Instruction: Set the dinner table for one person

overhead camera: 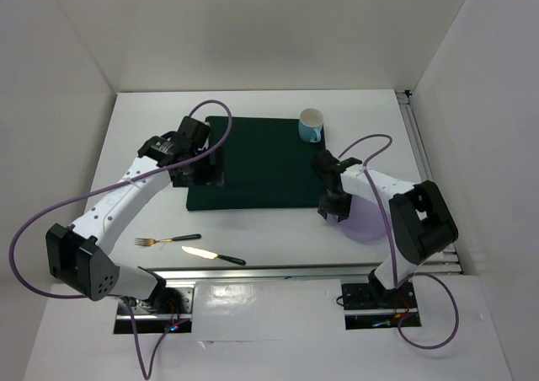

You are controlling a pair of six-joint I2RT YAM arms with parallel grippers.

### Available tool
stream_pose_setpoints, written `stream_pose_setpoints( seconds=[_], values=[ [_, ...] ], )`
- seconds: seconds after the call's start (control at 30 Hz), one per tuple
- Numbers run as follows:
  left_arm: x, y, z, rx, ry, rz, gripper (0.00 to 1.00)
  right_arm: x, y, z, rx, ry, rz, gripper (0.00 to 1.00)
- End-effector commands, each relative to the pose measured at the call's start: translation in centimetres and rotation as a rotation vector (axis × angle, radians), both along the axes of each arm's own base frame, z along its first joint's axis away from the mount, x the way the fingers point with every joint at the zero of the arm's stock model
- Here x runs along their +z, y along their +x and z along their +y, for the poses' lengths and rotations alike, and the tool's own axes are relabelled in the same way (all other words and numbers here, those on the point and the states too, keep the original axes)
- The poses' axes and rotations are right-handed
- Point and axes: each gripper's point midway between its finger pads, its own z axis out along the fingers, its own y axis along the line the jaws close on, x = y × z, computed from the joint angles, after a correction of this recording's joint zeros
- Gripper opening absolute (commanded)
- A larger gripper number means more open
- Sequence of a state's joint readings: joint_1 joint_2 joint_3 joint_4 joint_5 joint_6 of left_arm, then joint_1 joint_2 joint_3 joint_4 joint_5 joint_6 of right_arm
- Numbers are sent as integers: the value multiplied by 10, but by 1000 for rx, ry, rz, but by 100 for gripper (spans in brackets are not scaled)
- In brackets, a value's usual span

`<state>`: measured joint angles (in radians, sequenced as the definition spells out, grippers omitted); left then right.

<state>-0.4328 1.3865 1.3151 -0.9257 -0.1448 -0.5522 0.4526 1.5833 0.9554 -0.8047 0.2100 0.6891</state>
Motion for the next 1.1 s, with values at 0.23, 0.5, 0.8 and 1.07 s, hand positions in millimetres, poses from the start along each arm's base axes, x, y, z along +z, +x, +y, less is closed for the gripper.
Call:
stream_pose_setpoints(
  seconds=[0.23,0.5,0.8,1.07],
  values=[
    [8,1,6,4,27,-12,100,-9,15,-15,-51,-105,-61,15],
    [17,4,6,9,26,-32,100,59,25,-22,-58,-157,-185,0],
    [55,14,24,169,34,-94,100,168,83,99,234,-139,-380,0],
    [79,-3,111,563,46,-149,100,163,117,228,514,-60,-432,0]
  ],
)
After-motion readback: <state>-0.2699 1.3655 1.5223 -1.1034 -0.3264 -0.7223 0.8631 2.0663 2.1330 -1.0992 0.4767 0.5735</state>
